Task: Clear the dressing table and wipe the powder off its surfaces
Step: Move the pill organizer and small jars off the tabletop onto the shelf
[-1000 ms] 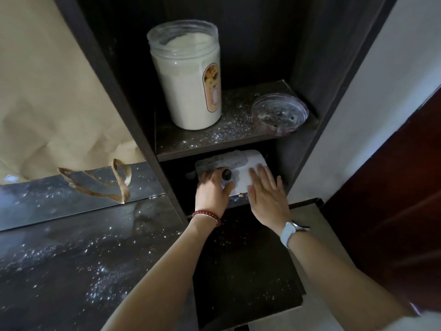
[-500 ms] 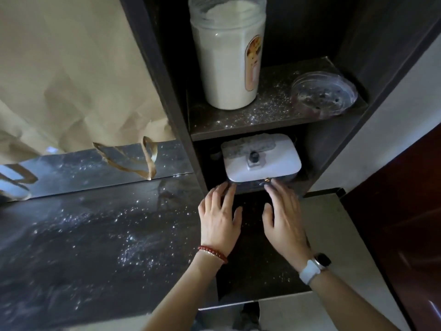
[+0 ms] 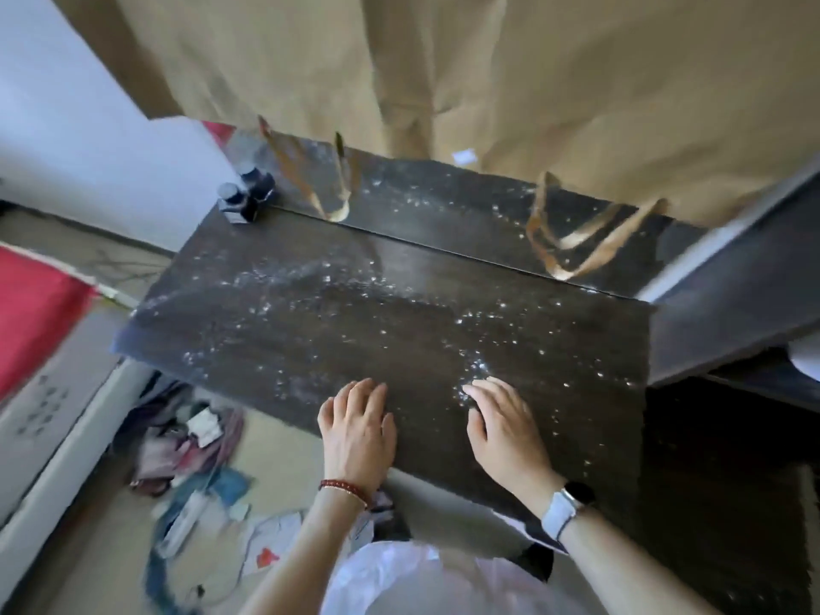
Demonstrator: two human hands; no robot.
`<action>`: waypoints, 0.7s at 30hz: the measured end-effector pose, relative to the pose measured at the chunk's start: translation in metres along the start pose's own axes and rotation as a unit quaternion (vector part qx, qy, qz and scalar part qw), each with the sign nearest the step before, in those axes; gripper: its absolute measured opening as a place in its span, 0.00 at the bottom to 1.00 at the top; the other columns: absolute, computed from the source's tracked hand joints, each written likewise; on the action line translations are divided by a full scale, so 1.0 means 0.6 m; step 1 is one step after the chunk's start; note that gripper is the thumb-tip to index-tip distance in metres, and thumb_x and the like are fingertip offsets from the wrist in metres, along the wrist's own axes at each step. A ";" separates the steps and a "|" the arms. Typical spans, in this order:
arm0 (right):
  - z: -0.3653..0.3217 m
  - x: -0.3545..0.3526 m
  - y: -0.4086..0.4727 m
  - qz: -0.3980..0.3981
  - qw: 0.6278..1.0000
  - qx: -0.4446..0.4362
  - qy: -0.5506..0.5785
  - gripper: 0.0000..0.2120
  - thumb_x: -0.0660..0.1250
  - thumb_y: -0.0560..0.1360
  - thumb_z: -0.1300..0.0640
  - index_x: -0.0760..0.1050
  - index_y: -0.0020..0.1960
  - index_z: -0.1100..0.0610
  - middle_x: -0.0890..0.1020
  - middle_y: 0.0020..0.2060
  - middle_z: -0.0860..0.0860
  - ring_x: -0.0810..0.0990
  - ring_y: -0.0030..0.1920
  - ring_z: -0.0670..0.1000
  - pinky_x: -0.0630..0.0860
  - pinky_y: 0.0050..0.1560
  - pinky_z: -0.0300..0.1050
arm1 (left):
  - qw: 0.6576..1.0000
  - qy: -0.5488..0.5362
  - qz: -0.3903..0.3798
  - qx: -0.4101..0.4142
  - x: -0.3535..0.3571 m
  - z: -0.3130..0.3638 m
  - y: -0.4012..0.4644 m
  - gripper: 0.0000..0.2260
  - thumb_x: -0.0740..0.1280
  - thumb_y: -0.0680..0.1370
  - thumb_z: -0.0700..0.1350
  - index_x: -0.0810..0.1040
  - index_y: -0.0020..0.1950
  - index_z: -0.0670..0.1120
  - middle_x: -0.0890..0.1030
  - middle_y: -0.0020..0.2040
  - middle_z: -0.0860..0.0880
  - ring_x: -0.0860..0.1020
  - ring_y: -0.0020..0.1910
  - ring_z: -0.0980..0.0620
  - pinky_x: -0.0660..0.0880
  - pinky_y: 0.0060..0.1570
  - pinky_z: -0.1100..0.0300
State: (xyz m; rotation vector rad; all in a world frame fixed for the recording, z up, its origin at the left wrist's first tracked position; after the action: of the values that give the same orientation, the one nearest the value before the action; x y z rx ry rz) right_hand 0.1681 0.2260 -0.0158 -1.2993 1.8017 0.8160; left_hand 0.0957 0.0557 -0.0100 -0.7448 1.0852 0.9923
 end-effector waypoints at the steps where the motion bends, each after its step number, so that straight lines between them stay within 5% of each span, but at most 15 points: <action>1: -0.034 0.023 0.032 -0.010 1.000 -0.014 -0.012 0.15 0.69 0.67 0.67 0.78 0.53 0.62 0.82 0.51 0.57 0.79 0.56 0.60 0.75 0.57 0.57 | 1.000 0.000 0.005 -0.020 -0.012 -0.047 0.015 0.15 0.69 0.70 0.42 0.78 0.56 0.43 0.79 0.56 0.41 0.76 0.57 0.39 0.69 0.57 0.42; 11: -0.307 0.195 0.325 -0.080 0.992 -0.072 -0.073 0.14 0.68 0.68 0.64 0.77 0.54 0.61 0.81 0.51 0.57 0.79 0.55 0.58 0.77 0.56 0.55 | 0.992 0.035 -0.011 -0.119 -0.090 -0.419 0.226 0.23 0.57 0.77 0.54 0.61 0.71 0.51 0.61 0.74 0.47 0.55 0.72 0.43 0.52 0.70 0.42; 21: -0.428 0.273 0.613 -0.083 0.988 -0.092 -0.090 0.25 0.61 0.74 0.60 0.59 0.70 0.58 0.65 0.69 0.58 0.64 0.68 0.59 0.68 0.64 0.55 | 0.987 0.053 -0.062 -0.138 -0.062 -0.532 0.356 0.28 0.43 0.73 0.67 0.42 0.72 0.62 0.46 0.77 0.50 0.40 0.74 0.45 0.33 0.68 0.39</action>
State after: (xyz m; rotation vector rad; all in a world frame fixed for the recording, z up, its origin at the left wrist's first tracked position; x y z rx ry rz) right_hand -0.2696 0.0369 -0.0009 -1.4218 1.4842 0.9906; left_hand -0.2225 -0.1514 -0.0798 -1.0881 0.9884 1.0169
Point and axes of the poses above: each hand's wrist, its own y-axis towards the middle knuckle, its own x-axis out of the palm, z = x × y, the point moved 2 cm from there along y, towards the middle knuckle
